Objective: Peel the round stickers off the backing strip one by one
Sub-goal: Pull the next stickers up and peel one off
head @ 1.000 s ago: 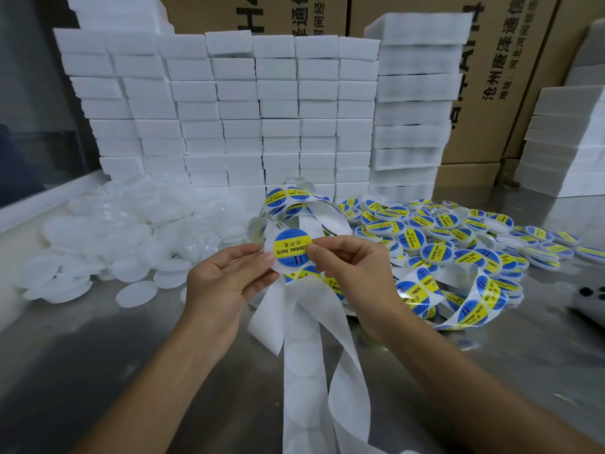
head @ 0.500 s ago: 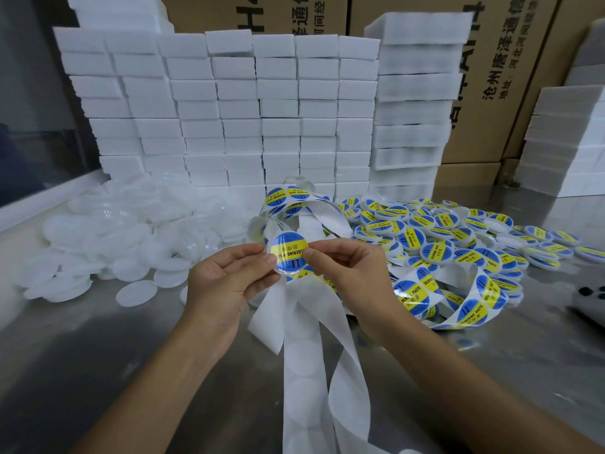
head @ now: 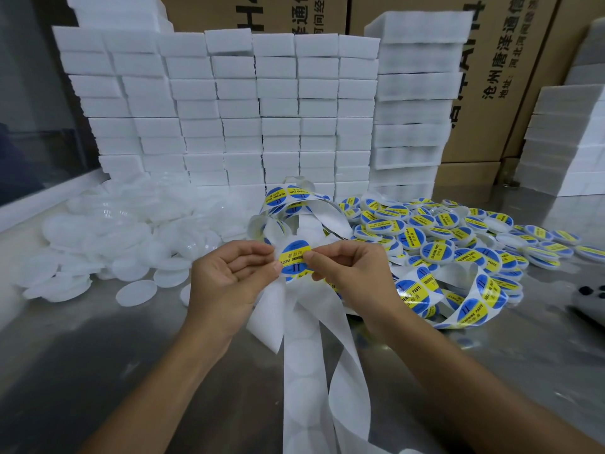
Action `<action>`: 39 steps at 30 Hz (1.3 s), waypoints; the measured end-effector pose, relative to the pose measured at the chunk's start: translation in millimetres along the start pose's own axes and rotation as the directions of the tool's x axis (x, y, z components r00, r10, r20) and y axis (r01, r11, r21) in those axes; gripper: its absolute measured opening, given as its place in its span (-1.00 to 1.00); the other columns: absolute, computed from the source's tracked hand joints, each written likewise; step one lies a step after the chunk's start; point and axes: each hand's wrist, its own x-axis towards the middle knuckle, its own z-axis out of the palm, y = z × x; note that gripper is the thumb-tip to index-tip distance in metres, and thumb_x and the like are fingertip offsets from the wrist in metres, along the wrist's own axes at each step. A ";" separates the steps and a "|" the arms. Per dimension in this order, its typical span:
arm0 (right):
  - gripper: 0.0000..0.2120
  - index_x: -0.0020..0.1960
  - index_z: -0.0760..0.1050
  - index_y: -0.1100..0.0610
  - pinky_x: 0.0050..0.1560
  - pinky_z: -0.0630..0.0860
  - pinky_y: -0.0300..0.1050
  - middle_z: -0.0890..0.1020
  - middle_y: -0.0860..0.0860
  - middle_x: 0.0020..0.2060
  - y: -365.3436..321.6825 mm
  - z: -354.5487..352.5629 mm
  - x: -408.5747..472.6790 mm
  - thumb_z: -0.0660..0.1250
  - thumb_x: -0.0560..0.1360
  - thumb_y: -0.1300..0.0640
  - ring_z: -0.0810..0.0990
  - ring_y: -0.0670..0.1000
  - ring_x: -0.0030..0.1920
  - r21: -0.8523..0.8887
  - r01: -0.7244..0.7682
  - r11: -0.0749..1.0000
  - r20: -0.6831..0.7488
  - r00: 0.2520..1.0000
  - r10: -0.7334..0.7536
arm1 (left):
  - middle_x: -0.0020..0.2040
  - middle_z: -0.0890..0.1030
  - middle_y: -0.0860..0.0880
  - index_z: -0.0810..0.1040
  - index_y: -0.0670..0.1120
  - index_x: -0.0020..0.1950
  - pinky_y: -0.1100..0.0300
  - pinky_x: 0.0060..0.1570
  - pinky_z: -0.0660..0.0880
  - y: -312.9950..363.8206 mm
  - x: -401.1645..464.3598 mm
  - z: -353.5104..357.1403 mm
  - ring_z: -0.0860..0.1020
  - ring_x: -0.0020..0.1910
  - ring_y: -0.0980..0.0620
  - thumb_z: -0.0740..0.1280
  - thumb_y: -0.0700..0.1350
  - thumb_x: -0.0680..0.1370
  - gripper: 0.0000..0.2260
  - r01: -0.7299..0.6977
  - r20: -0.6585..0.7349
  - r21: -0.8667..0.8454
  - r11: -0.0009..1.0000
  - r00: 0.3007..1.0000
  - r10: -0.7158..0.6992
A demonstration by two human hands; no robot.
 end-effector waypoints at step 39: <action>-0.70 -0.22 0.41 0.21 -0.50 0.49 -0.10 0.65 0.13 -0.42 -0.9 5.5 -3.0 0.39 0.54 0.05 0.56 0.09 -0.54 -0.112 0.246 0.963 -0.061 0.965 -0.254 | -0.02 0.68 -0.24 0.64 -0.18 0.15 0.16 -0.17 0.63 6.3 -6.8 5.8 0.69 -0.07 -0.15 0.41 -0.24 0.31 -0.60 0.212 0.267 -0.209 0.955 0.952 -0.152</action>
